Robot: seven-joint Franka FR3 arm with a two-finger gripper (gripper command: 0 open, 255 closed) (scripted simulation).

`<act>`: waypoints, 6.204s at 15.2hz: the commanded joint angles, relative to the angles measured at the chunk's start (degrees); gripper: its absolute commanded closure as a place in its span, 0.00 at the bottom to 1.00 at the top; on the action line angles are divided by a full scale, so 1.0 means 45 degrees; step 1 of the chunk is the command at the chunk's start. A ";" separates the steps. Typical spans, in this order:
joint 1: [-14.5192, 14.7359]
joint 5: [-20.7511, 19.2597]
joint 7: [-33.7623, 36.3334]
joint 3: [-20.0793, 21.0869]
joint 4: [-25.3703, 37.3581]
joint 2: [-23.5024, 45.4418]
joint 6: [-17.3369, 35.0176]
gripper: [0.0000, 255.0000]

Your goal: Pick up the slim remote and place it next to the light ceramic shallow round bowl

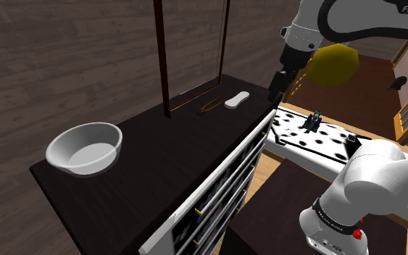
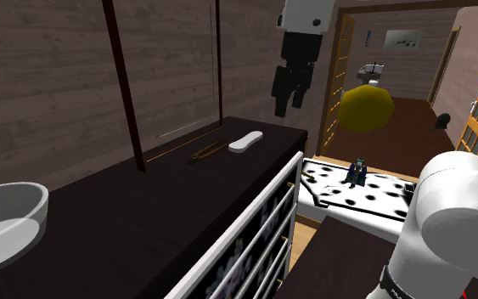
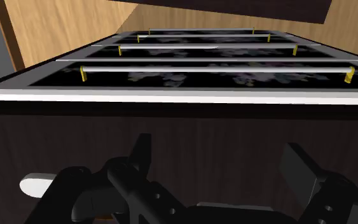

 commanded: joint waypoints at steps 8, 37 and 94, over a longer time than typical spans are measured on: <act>-0.1026 0.0331 0.3117 0.0577 0.1335 0.3615 0.2053 0.00; -0.3921 0.1126 1.2894 -0.1048 1.0093 1.5483 0.4148 0.00; -0.3419 0.0833 1.3737 -0.0900 1.1635 1.3861 0.1014 1.00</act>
